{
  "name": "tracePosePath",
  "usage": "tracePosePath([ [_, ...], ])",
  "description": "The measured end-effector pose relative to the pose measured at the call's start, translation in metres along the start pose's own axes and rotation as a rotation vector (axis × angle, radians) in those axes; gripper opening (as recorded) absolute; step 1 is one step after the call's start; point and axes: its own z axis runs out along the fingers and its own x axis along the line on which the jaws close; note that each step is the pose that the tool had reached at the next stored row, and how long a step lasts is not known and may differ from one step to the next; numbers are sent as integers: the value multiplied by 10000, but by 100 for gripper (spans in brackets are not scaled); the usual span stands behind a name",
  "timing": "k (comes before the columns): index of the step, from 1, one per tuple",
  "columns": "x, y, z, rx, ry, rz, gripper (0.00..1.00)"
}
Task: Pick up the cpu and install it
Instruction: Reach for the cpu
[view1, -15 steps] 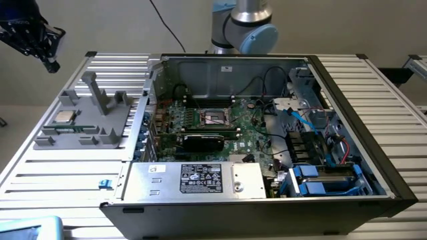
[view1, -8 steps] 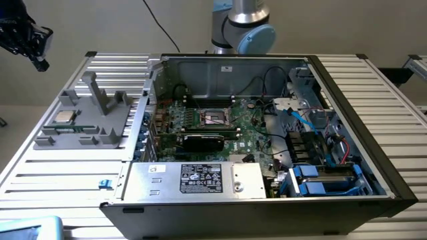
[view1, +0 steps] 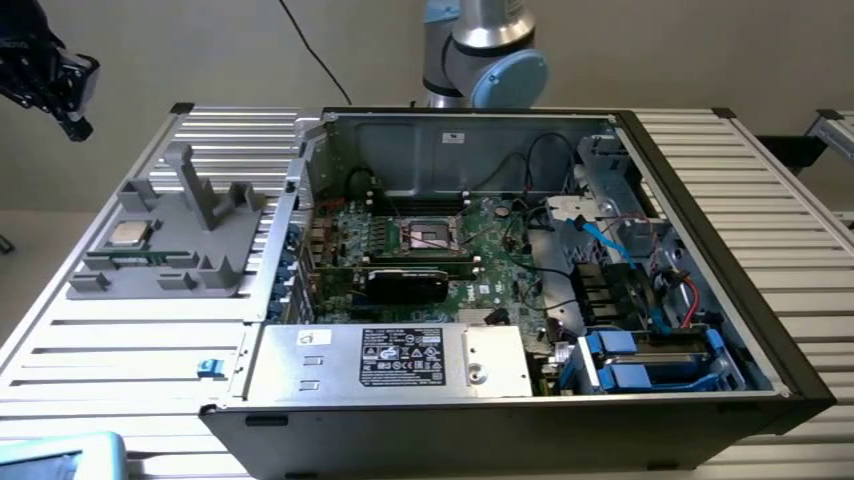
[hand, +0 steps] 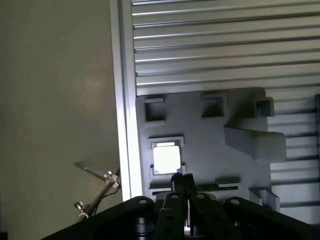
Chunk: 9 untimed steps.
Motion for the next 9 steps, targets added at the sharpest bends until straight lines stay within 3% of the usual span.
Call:
tracePosePath([
  [3,26,56,26,-1,4,-1,11],
  [9,27,57,26,1,11,-2,11],
])
